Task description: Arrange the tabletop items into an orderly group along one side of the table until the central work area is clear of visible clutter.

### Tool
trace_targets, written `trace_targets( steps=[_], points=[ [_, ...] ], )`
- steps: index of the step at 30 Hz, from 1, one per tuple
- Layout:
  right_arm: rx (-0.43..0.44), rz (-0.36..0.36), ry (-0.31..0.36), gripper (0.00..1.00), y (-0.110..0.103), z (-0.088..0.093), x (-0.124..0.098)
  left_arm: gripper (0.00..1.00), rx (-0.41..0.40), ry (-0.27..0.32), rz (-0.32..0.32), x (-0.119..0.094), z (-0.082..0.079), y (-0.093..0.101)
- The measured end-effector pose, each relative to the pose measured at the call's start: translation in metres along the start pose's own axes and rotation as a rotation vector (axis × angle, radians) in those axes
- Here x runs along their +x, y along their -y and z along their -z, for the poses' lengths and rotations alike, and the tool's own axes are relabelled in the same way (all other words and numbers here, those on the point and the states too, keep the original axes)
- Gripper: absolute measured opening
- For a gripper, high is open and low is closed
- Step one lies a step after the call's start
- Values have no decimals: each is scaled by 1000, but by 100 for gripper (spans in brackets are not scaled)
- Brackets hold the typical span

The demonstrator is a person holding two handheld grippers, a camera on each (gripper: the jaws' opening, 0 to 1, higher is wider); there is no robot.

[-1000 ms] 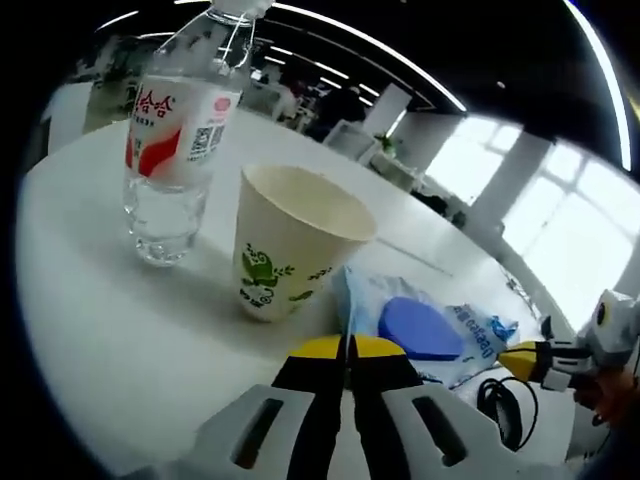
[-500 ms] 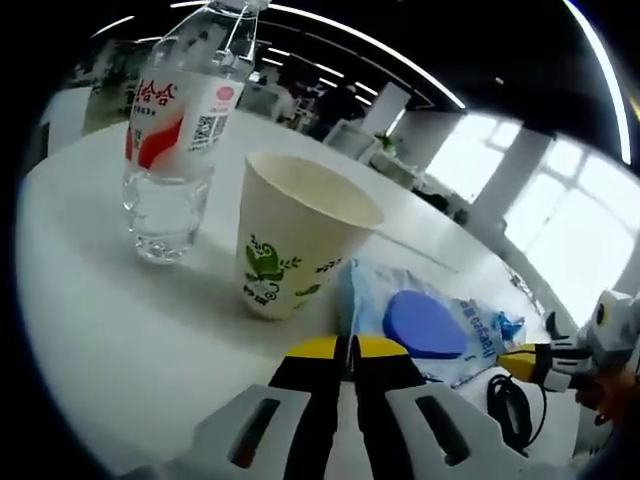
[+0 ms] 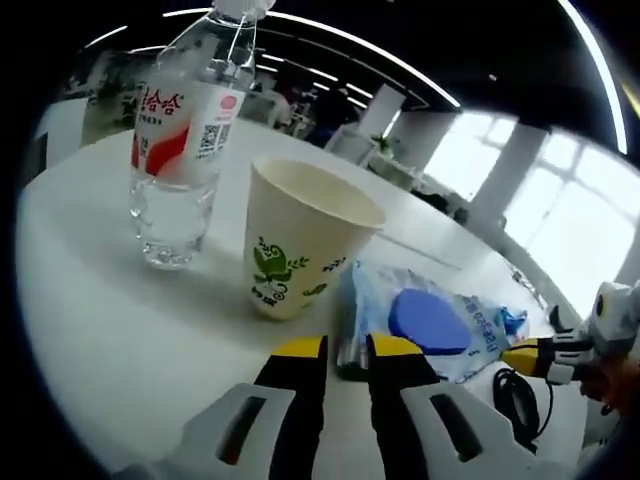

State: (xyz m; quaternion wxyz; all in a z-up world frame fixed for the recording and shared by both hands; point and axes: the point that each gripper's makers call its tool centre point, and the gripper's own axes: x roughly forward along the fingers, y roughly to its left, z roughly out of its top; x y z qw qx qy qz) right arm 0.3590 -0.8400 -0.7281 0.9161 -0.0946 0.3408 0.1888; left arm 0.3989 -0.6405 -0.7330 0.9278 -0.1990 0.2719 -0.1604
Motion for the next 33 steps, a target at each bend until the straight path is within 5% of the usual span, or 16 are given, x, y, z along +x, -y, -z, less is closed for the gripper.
trace_targets(
  steps=[5, 9, 16, 20, 33],
  points=[
    [24, 0, 7, 1, 0, 0, 0, 16, 16, 0, 2, -6, 2, 1],
    [49, 5, 7, 0, 0, 0, 2, 4, 73, -19, 18, -5, 6, 2],
    [72, 7, 12, 0, 2, 0, 3, 4, 50, -9, 10, 0, 1, 0],
    [162, 1, 26, 2, 3, -2, -2, 14, 54, -10, -10, -4, 1, -4],
    [171, -12, 75, 28, 2, -10, -29, 34, 155, -8, 35, -30, 0, 4]
  ],
)
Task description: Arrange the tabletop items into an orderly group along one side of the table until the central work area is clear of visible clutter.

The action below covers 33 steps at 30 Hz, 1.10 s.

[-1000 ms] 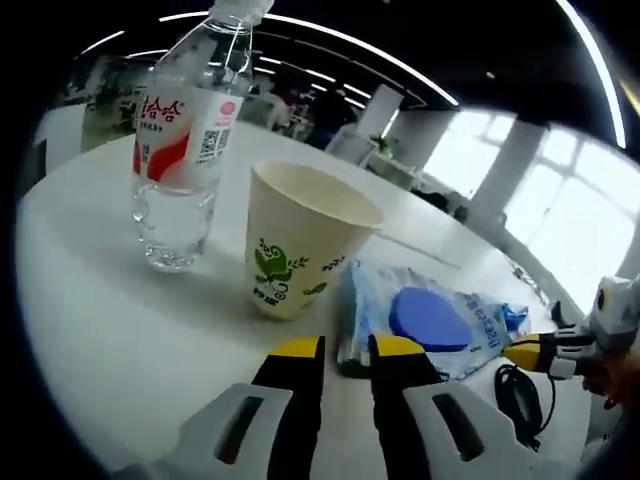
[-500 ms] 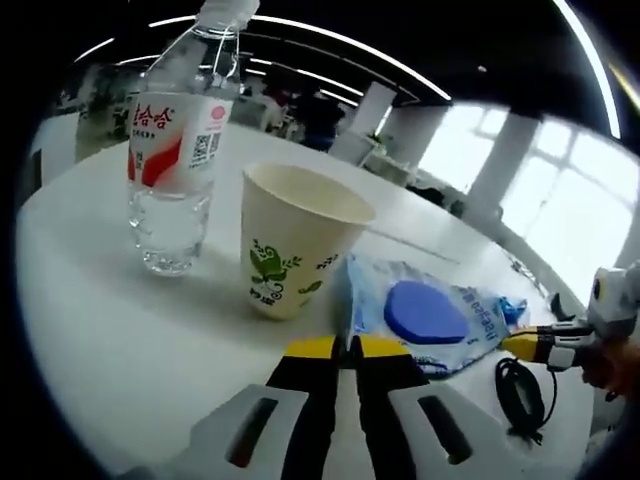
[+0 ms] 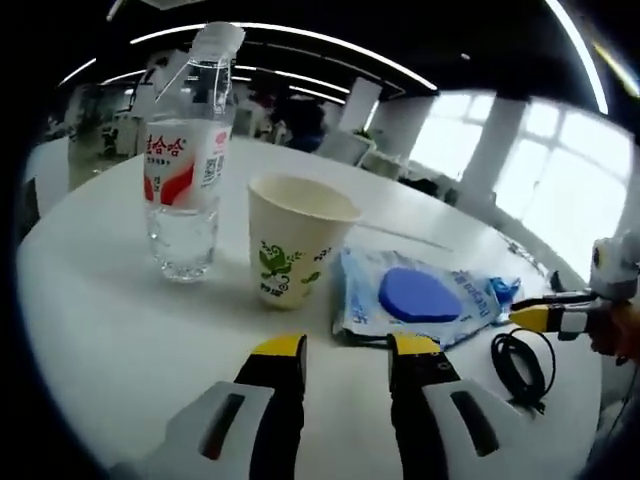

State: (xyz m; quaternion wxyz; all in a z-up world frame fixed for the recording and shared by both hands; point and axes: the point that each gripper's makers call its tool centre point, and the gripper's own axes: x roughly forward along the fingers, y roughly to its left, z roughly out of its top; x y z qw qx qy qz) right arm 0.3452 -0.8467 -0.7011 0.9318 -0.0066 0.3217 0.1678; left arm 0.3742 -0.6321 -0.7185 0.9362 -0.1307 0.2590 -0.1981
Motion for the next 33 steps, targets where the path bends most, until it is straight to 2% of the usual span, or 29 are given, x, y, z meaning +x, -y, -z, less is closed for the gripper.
trace_targets(
  steps=[3, 6, 13, 20, 25, 29, 33],
  points=[
    [11, -42, 21, 35, -7, -6, -7, 39, 59, 1, 19, -4, -7, 2],
    [16, -59, 25, 46, -11, -8, -15, 47, 92, -2, 17, -10, -12, 2],
    [-33, -95, 34, 72, -24, -11, -37, 63, 149, 2, 44, -30, -22, 4],
    [-50, -123, 52, 84, -36, -16, -59, 74, 208, 18, 82, -51, -32, 9],
    [-58, -151, 67, 91, -49, -20, -77, 85, 193, 18, 121, -66, -40, 13],
    [-71, -154, 69, 99, -54, -21, -89, 89, 187, -7, 142, -82, -40, 14],
    [-102, -155, 57, 100, -56, -17, -103, 93, 225, -20, 132, -97, -42, 8]
  ],
)
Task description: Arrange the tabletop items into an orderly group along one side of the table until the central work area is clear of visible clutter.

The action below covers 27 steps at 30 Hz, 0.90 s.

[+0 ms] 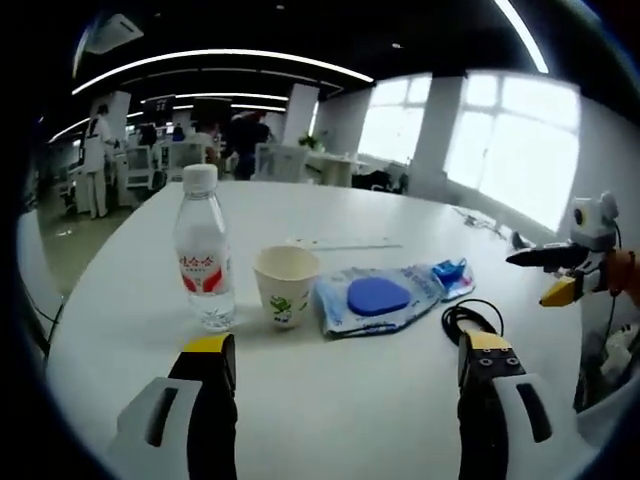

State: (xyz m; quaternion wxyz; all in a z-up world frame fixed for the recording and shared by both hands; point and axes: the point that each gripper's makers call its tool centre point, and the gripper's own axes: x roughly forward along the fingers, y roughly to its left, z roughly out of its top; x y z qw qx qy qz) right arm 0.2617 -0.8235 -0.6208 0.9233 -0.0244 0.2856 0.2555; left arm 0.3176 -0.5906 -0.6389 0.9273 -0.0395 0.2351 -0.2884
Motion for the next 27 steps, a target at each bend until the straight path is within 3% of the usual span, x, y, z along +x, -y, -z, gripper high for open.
trace_targets(
  steps=[6, 13, 27],
  points=[
    [-7, 11, 1, 100, -5, 3, -23, 100, 34, -1, 27, -27, -5, 4],
    [-10, 20, 2, 100, -11, 8, -51, 100, 66, -20, 38, -51, -8, 11],
    [-44, 27, 11, 100, -36, 21, -86, 100, 91, -84, 26, -94, 15, 13]
  ],
)
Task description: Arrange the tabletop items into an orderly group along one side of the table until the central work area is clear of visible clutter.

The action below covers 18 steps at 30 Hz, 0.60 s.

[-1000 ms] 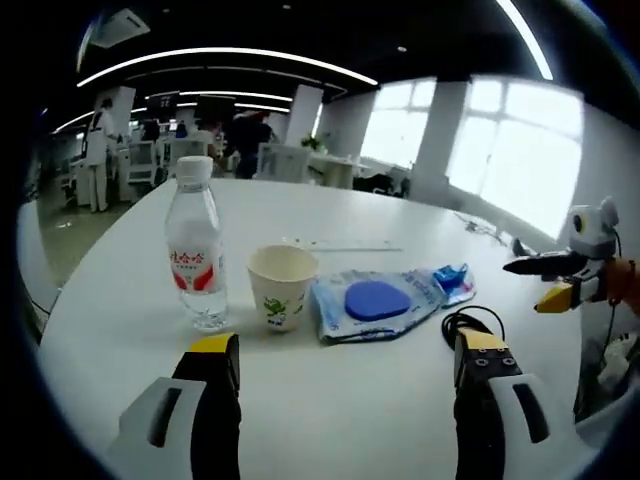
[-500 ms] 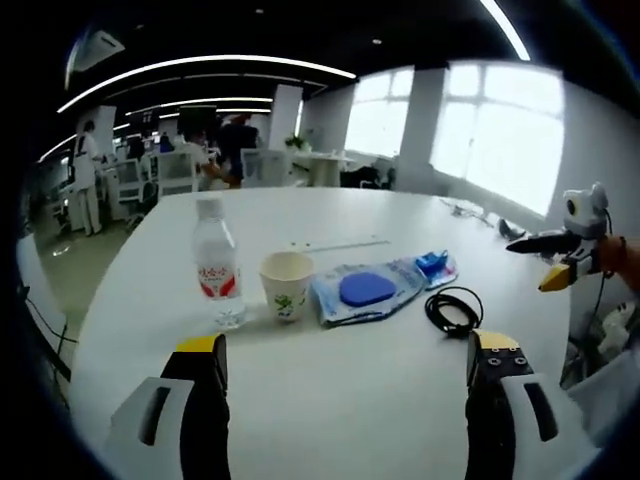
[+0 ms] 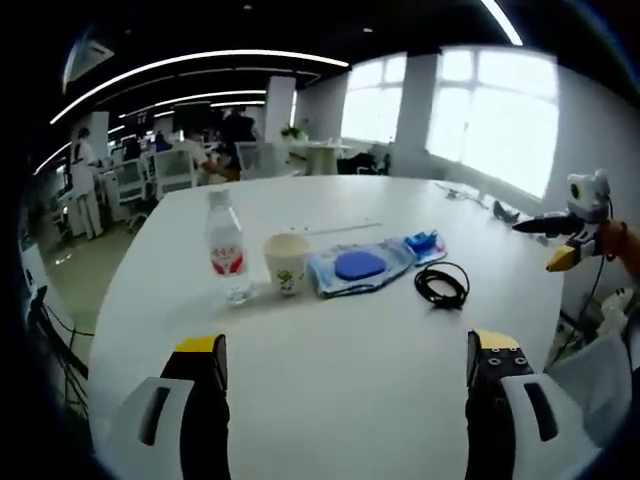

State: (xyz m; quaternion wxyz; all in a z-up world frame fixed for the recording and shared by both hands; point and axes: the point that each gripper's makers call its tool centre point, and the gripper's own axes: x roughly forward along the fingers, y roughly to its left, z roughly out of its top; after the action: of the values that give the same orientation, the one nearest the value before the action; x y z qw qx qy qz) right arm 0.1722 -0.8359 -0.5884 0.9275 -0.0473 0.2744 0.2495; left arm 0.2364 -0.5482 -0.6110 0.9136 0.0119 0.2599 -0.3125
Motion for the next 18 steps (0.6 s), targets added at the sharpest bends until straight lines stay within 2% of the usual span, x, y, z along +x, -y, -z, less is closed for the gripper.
trace_targets(
  steps=[12, 18],
  points=[
    [-29, 24, -20, 100, -10, 20, -18, 100, -27, 22, 17, -23, 12, 17],
    [-12, 35, -6, 100, -11, 22, -20, 100, -19, -2, 13, -29, 22, 18]
  ],
)
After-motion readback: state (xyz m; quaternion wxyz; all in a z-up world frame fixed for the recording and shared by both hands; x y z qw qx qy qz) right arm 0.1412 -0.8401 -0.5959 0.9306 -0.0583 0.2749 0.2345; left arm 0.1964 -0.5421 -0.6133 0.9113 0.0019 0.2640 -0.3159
